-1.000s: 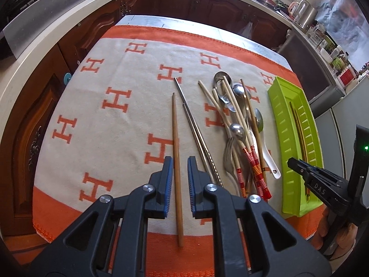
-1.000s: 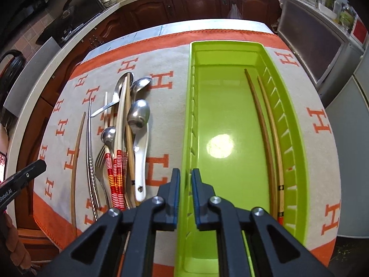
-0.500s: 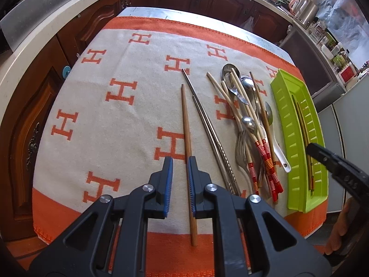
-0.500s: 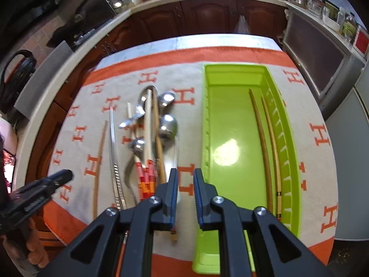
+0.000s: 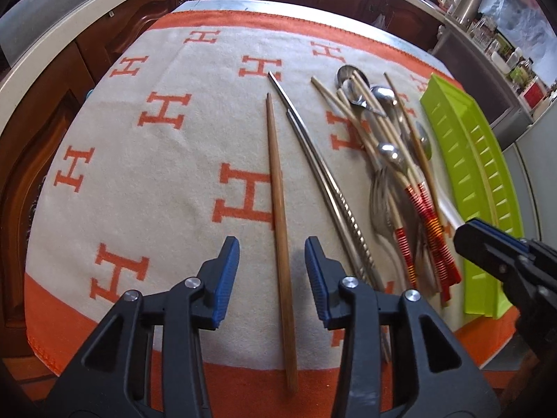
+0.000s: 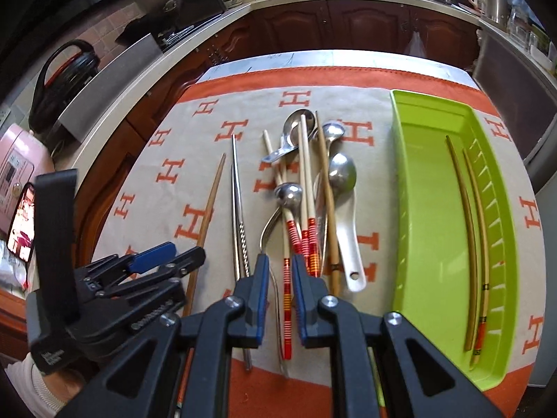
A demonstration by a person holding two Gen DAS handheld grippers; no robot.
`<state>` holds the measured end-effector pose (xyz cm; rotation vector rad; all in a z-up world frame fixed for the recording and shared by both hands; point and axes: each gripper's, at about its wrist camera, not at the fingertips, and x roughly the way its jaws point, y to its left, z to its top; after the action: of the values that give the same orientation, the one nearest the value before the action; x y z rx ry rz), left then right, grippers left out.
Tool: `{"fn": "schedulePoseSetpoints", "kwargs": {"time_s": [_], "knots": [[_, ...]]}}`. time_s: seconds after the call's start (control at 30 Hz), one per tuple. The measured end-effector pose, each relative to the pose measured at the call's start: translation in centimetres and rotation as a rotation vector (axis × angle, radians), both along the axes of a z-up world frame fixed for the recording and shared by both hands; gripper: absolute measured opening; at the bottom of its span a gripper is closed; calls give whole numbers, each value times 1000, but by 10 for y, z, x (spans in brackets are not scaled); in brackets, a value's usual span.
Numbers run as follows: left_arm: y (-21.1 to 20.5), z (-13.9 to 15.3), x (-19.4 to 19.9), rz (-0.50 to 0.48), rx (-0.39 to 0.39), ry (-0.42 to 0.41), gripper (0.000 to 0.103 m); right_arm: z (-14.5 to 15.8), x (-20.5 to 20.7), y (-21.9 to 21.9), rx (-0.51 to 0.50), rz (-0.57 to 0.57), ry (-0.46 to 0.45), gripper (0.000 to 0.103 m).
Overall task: Organize utensils
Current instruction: 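Move the left tool to another plain wooden chopstick and close it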
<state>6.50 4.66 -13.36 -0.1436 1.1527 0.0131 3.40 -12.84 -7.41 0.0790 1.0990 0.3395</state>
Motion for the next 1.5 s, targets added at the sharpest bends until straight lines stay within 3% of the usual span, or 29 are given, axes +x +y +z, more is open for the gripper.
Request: {"fn": "schedulePoseSetpoints", "kwargs": {"time_s": [0.2, 0.27, 0.33, 0.4, 0.63, 0.97, 1.5], "knots": [[-12, -5, -4, 5, 96, -65, 35, -2, -7, 4, 8, 16, -10, 13], [-11, -5, -3, 17, 93, -75, 28, -3, -8, 3, 16, 20, -9, 13], [-6, -4, -2, 37, 88, -85, 9, -5, -10, 5, 22, 24, -7, 13], [-1, -4, -2, 44, 78, -90, 5, -7, -12, 6, 25, 32, -6, 13], [15, 0, -6, 73, 14, -105, 5, -15, -17, 16, 37, 70, -1, 13], [33, 13, -20, 102, 2, -154, 5, -39, -22, 33, 38, 121, 26, 13], [46, 9, -24, 124, -35, -148, 5, -53, -18, 60, -50, 167, -5, 13]]}}
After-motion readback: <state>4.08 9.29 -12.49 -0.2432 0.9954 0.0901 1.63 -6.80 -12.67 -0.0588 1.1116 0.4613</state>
